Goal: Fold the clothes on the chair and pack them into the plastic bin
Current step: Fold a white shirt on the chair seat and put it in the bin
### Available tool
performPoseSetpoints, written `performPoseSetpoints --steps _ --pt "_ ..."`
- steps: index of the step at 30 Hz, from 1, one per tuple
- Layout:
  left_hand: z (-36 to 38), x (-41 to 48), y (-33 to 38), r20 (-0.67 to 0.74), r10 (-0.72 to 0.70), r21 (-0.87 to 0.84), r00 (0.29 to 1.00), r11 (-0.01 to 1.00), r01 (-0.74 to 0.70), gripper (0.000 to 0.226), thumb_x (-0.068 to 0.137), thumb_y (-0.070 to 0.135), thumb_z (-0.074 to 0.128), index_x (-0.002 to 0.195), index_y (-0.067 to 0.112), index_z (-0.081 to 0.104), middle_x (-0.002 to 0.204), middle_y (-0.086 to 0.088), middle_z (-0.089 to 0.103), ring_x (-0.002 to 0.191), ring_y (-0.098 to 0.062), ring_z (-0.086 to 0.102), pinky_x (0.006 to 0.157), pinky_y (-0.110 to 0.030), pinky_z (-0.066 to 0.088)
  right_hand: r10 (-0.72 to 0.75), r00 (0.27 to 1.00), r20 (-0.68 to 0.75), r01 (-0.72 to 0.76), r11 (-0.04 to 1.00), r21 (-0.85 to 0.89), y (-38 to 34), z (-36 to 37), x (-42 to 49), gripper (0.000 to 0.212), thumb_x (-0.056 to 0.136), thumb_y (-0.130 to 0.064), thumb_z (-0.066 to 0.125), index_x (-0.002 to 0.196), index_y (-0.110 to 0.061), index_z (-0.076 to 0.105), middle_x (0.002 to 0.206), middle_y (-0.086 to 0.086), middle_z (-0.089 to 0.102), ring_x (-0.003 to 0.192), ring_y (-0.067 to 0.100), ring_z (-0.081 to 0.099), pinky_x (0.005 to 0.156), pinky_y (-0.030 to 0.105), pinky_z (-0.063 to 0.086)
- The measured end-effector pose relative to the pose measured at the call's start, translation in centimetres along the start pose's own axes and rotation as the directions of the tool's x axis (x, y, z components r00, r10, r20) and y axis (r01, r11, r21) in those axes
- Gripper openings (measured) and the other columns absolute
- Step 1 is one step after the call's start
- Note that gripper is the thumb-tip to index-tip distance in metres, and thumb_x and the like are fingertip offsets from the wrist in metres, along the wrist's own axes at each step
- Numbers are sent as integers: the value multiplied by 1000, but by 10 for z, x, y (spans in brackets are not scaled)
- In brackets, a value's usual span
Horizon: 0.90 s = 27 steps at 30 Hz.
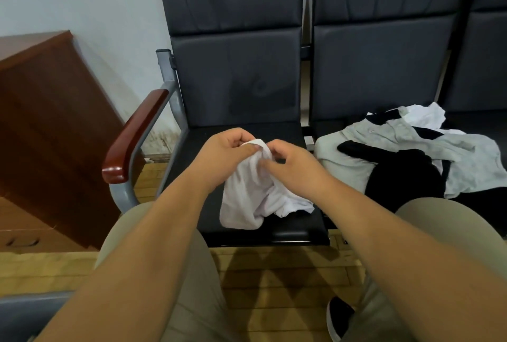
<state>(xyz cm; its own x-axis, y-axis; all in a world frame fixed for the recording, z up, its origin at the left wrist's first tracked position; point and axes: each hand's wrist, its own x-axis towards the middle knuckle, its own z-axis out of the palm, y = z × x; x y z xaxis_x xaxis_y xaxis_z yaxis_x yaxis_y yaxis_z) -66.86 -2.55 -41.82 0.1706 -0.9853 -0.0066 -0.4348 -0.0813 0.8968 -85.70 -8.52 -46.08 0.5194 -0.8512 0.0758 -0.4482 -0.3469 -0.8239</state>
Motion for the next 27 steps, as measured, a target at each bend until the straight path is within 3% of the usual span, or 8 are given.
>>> performPoseSetpoints --steps 3,8,11,14,16,19,23,27 --pt "-3 4 -3 11 1 189 1000 982 -3 16 85 41 86 94 35 74 87 8 74 81 -5 68 70 -24 53 73 982 -174 -73 997 4 1 -12 7 15 100 -35 59 94 -40 71 90 -18 72 83 1 66 69 22 48" --pt "-14 16 -16 -42 -113 488 993 864 119 16 88 38 82 95 31 69 91 7 69 87 -14 65 63 -28 47 271 906 -327 -190 947 259 7 -44 15 19 103 -32 55 103 -30 74 100 -10 74 95 12 68 77 30 53" --pt "-24 21 -24 -85 -139 352 987 922 160 14 94 39 76 93 25 73 93 -1 72 88 -20 67 70 -31 54 337 887 -316 -265 932 248 15 -52 19 19 103 -31 56 100 -25 73 98 -4 73 96 18 68 76 33 53" --pt "-22 19 -20 -95 -138 33 986 989 142 14 99 34 72 102 21 75 104 0 75 100 -19 70 81 -29 56 322 922 -214 -324 946 23 23 -48 22 17 96 -29 62 105 -18 71 103 2 71 100 26 68 78 38 54" --pt "-18 17 -15 -41 -112 -82 993 991 108 12 100 28 72 107 19 75 106 2 77 99 -18 72 84 -29 59 238 969 -65 -242 968 -70 20 -39 18 39 90 -34 73 128 -27 65 125 -4 64 111 20 64 85 34 54" --pt "-8 13 -10 109 -41 -101 993 994 52 14 97 21 74 109 13 75 106 -9 77 91 -17 72 83 -34 56 76 990 121 -80 996 32 5 -25 12 79 86 -41 83 154 -44 42 149 -17 47 128 0 48 99 25 45" --pt "-3 13 -8 122 -26 -53 992 998 33 17 89 24 83 105 22 78 102 -2 79 94 -18 75 85 -37 58 15 998 55 -18 999 50 0 -21 14 14 93 -44 75 106 -42 74 101 -11 76 96 10 72 89 42 62" --pt "-8 23 -18 12 -106 191 994 976 102 24 80 24 91 98 29 77 94 4 78 91 -19 74 84 -38 61 50 995 -86 -41 994 102 1 -32 16 5 96 -35 71 94 -32 75 93 5 74 76 15 65 73 36 54"
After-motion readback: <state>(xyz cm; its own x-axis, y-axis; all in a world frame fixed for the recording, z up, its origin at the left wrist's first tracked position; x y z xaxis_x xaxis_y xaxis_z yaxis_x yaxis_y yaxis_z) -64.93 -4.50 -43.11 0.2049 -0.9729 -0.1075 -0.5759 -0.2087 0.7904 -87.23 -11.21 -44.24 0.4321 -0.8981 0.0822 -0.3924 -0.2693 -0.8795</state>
